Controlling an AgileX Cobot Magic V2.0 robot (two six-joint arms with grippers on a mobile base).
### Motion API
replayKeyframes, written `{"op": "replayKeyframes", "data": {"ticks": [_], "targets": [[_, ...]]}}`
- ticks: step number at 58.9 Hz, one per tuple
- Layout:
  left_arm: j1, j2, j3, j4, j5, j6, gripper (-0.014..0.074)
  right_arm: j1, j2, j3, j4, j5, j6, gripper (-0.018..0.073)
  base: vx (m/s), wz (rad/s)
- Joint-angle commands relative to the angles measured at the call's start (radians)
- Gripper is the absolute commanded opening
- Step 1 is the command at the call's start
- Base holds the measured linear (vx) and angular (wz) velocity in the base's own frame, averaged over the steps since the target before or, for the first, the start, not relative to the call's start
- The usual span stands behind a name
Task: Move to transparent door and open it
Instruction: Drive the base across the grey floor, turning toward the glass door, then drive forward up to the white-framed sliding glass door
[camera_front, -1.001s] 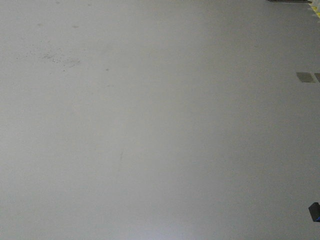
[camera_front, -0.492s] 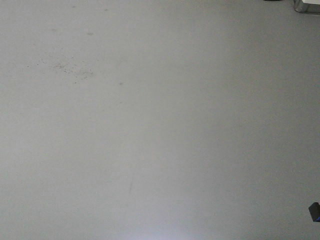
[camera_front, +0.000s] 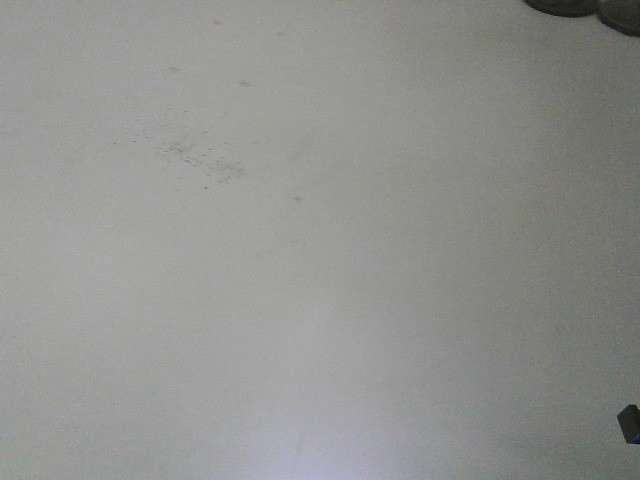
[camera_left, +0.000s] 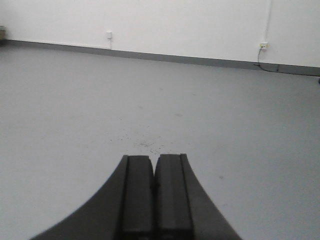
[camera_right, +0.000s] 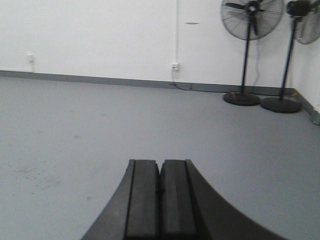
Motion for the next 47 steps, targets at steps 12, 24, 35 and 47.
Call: {"op": "replayKeyframes", "data": {"ticks": [12, 24, 35, 47], "targets": [[-0.005, -0.014, 0.016, -0.011, -0.08, -0.003, -0.0006, -0.004, -0.016, 0.005, -0.005, -0.085, -0.007, -0.0006, 0.43, 0.43], [-0.005, -0.014, 0.016, -0.011, -0.08, -0.003, -0.0006, -0.004, -0.016, 0.005, -0.005, -0.085, -0.007, -0.0006, 0.42, 0.5], [-0.005, -0.014, 0.016, -0.011, -0.08, -0.003, -0.0006, -0.004, -0.016, 0.005, -0.005, -0.085, -0.007, -0.0006, 0.42, 0.49], [-0.005, -0.014, 0.016, -0.011, -0.08, -0.003, -0.0006, -0.004, -0.016, 0.005, -0.005, -0.085, -0.007, -0.0006, 0.42, 0.45]]}}
